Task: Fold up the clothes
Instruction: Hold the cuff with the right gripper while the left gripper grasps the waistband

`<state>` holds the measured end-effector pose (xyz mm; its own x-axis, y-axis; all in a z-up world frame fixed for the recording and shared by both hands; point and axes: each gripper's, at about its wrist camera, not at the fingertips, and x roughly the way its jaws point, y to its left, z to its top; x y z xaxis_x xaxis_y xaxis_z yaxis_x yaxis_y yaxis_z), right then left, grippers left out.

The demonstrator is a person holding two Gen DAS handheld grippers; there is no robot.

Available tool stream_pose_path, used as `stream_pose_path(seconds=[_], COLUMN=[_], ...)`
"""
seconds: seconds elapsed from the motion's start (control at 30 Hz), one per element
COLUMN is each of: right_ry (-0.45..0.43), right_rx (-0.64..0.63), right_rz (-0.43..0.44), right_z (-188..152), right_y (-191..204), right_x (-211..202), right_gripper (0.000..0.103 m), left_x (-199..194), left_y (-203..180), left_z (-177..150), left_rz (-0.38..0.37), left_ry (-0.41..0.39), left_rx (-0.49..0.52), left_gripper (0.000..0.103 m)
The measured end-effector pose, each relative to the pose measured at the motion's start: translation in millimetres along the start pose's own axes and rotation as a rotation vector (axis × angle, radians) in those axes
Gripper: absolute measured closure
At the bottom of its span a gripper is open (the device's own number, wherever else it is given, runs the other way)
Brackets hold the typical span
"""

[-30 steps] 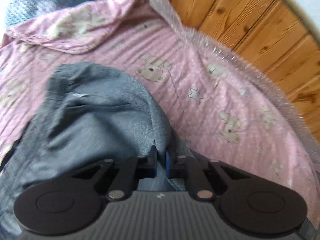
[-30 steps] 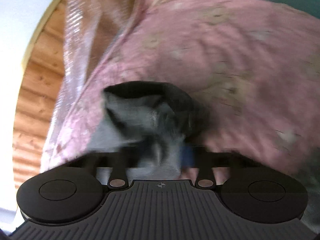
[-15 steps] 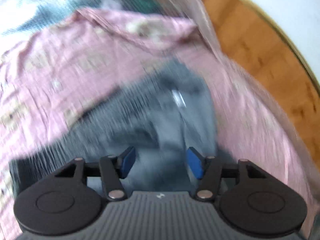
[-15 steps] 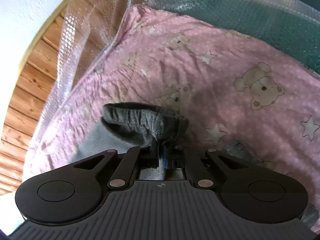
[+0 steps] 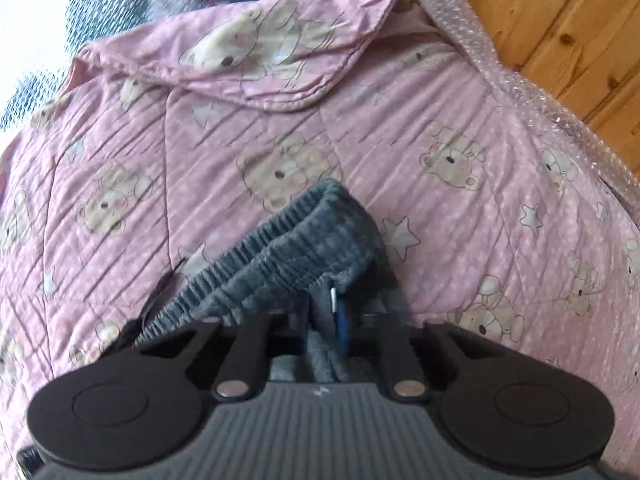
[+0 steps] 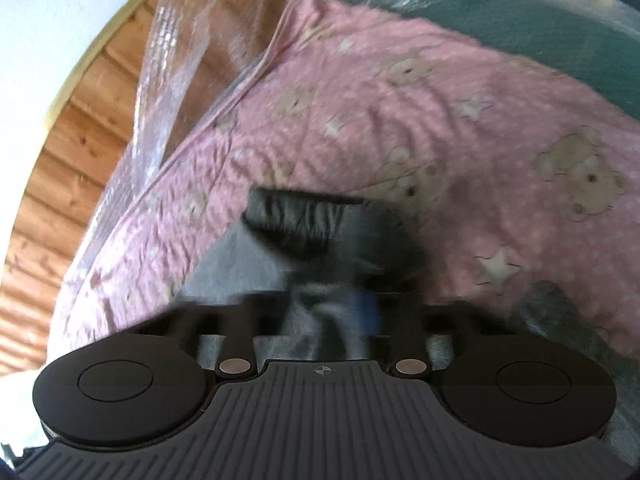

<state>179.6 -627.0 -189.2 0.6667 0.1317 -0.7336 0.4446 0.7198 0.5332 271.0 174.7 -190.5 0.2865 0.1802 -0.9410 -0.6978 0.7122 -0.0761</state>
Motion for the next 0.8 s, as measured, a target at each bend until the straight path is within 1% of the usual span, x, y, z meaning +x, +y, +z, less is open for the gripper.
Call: stream_pose_path(seconds=[0.03,0.07,0.17,0.27,0.3,0.33,0.4,0.5,0.53,0.6,0.63,0.67,0.7,0.8], right_ry=[0.011,0.009,-0.082,-0.163,-0.182,-0.191,-0.191,-0.12,-0.082,-0.019,0.003,0.007,0.003,-0.086], right_rx=[-0.013,-0.024,-0.012,0.007,0.011,0.014,0.032,0.093,0.117,0.161,0.179,0.189,0.193,0.151], right_rz=[-0.008,-0.016,0.037,0.078,0.082,0.072,0.029,-0.091,-0.127,-0.166,-0.176,-0.169,-0.156,-0.1], right_z=[3,8,25,25,20,12,-10,-47,-58,-75,-80,-80,-79,-65], right_y=[4,7,19,20,18,12,-10,-55,-69,-90,-97,-96,-94,-71], right_x=[1,-4,-39,-89,-105,-119,-140,-141,-135,-123,-119,-119,-122,-155], right_gripper=[0.098,0.101,0.103,0.103,0.103,0.103,0.103,0.103,0.103,0.103,0.103,0.103,0.103,0.103], left_x=[-9,-22,-74,-120,-129,-126,-107,-79,-73,-68,-71,-77,-85,-112], left_y=[5,16,62,121,139,153,173,204,208,205,203,201,200,202], left_z=[0,-2,-12,-42,-54,-68,-94,-132,-137,-137,-133,-126,-121,-106], left_rz=[-0.019,-0.054,-0.187,-0.271,-0.275,-0.263,-0.237,-0.198,-0.193,-0.196,-0.205,-0.217,-0.235,-0.301], left_ry=[-0.023,-0.049,-0.134,-0.162,-0.152,-0.125,-0.059,0.039,0.049,0.038,0.019,-0.007,-0.031,-0.097], left_rx=[-0.004,-0.024,-0.118,-0.203,-0.21,-0.205,-0.192,-0.173,-0.166,-0.154,-0.148,-0.143,-0.135,-0.105], left_gripper=[0.095,0.095,0.096,0.096,0.096,0.096,0.096,0.096,0.096,0.096,0.096,0.096,0.096,0.096])
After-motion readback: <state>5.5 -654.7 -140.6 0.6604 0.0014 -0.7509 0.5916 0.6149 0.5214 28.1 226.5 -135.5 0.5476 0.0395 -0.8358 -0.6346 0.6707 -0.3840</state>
